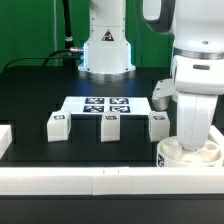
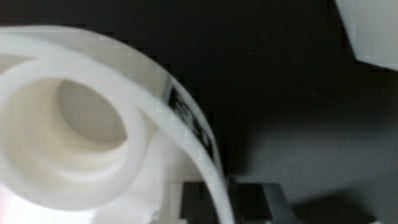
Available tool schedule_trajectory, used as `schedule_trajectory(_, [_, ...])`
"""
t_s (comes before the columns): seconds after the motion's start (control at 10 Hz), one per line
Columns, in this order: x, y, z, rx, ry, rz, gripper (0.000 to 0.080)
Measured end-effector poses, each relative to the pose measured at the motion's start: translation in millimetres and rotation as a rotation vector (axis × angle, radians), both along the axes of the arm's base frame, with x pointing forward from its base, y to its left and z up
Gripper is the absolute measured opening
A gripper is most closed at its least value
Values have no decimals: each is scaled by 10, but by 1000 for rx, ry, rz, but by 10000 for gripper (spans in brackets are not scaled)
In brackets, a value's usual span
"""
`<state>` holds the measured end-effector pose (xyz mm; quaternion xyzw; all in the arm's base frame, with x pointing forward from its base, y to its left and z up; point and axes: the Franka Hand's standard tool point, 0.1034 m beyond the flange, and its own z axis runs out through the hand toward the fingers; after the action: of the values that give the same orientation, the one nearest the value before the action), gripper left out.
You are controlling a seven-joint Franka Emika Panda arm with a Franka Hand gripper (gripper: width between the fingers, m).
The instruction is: Assemble stool
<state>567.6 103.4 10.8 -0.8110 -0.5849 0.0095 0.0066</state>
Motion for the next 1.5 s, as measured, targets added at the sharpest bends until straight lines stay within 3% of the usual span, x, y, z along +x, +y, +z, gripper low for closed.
schedule_trajectory(0.1, [4,1,7,0,-1,0,106])
schedule_trajectory(0.2, [17,2,45,0,-5,-8,243])
schedule_trajectory(0.3, [41,5,125,-1,-15,-18,243])
schedule_trajectory(0.4, [51,7,202,-3,-17,-27,425])
schedule_trajectory(0.5, [67,13,297,-6,-20,-31,558])
schedule_trajectory(0.6, [83,10,376,-8,-23,-32,558])
schedule_trajectory(0.7, [103,-11,452,-9,-30,-35,631])
schedule_trajectory(0.8, [125,-83,521,-12,-37,-48,631])
schedule_trajectory(1.0, [117,-310,530,-17,-52,-102,649])
schedule_trajectory(1.2, [2,-430,525,-18,-61,-136,649])
schedule_trajectory(1.5, [-85,-459,514,-14,-70,-157,649])
